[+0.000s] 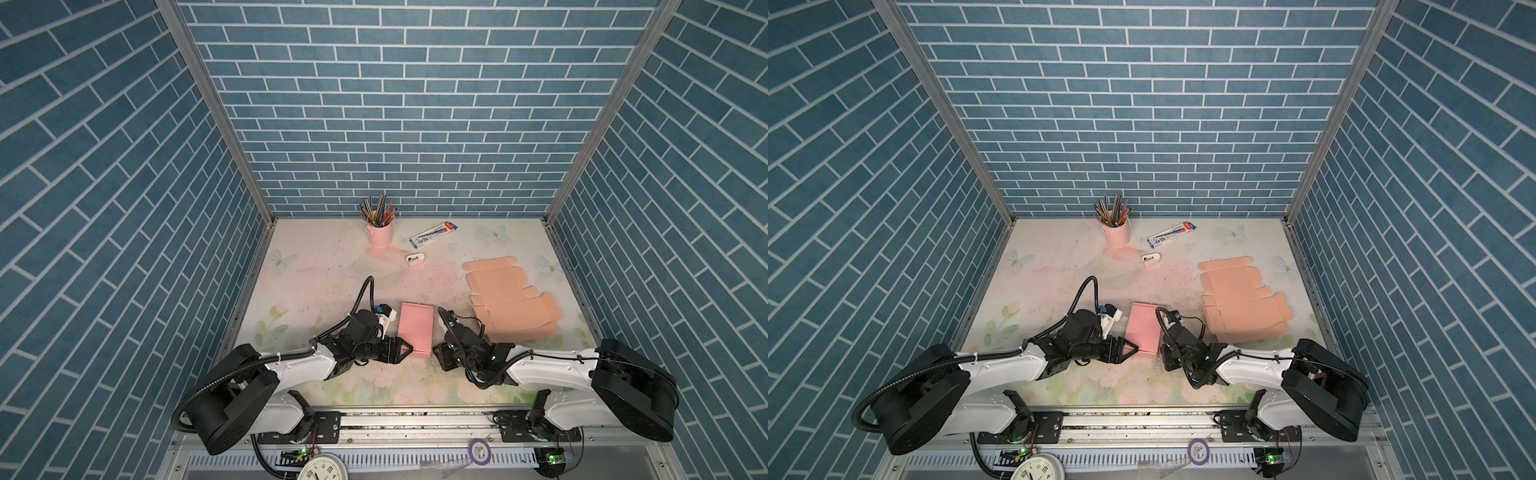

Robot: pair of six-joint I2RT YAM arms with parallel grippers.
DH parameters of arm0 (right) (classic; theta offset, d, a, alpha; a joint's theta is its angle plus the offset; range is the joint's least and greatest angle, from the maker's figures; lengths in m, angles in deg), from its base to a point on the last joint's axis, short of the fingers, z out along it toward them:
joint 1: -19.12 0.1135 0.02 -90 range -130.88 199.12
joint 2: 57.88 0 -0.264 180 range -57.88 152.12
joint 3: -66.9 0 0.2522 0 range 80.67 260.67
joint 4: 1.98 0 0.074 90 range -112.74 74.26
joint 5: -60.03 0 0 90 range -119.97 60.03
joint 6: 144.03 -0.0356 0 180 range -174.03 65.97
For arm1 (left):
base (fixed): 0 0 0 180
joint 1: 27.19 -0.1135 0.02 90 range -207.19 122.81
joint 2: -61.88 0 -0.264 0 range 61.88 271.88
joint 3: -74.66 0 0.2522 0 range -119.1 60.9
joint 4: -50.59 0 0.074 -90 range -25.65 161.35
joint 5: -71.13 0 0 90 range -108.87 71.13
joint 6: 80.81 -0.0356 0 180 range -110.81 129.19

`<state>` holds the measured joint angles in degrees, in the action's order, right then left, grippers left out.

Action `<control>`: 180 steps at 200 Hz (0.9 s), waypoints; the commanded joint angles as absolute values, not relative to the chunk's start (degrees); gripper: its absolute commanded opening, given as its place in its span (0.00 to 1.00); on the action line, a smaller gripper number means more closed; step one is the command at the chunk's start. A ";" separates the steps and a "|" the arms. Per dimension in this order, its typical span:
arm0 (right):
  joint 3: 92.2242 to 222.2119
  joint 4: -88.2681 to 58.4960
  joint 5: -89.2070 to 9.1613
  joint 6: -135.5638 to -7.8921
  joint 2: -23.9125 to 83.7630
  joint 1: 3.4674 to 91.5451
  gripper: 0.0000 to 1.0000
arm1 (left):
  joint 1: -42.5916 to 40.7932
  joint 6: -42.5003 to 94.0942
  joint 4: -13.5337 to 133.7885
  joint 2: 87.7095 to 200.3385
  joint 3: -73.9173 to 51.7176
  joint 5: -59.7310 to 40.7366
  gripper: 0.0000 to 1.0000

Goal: Fold the paper box

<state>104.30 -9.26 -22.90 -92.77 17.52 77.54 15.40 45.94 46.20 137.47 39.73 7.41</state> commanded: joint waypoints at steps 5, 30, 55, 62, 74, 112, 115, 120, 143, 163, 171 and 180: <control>102.75 -12.44 -23.14 -93.64 14.88 74.94 0.35 | 13.06 44.86 47.12 135.71 40.67 8.23 0.79; 103.18 -13.33 -23.35 -91.95 13.79 72.49 0.26 | 10.43 42.72 49.35 134.23 39.69 9.12 0.81; 104.59 -13.46 -23.66 -89.97 14.10 70.44 0.19 | 7.58 40.60 51.23 134.77 36.81 10.34 0.82; 104.98 -13.29 -23.64 -89.63 14.27 69.99 0.17 | 7.02 40.57 50.86 135.07 36.33 10.63 0.82; 105.57 -12.87 -23.73 -88.97 14.91 69.25 0.14 | 6.52 40.50 50.32 136.08 35.24 10.81 0.82; 107.74 -10.74 -24.89 -87.31 18.05 66.83 0.09 | 5.81 40.04 48.81 141.66 30.05 10.33 0.82; 108.00 -10.65 -25.02 -87.15 18.41 66.78 0.09 | 5.73 40.18 48.65 141.98 29.75 10.19 0.82; 108.44 -10.50 -25.05 -86.92 18.98 66.60 0.08 | 5.65 40.20 48.42 142.71 29.29 9.85 0.82; 110.47 -10.10 -24.90 -86.05 21.46 66.23 0.06 | 4.00 41.01 46.25 145.41 27.89 9.56 0.82; 111.66 -8.75 -25.67 -85.41 23.51 65.55 0.04 | 3.79 40.75 45.56 148.03 26.04 10.08 0.81; 112.18 -8.38 -25.84 -85.19 24.34 65.24 0.03 | 3.81 40.75 45.13 149.16 25.35 10.56 0.81; 112.68 -8.02 -26.17 -85.01 25.10 64.94 0.02 | 3.78 40.75 44.73 150.24 24.63 10.94 0.81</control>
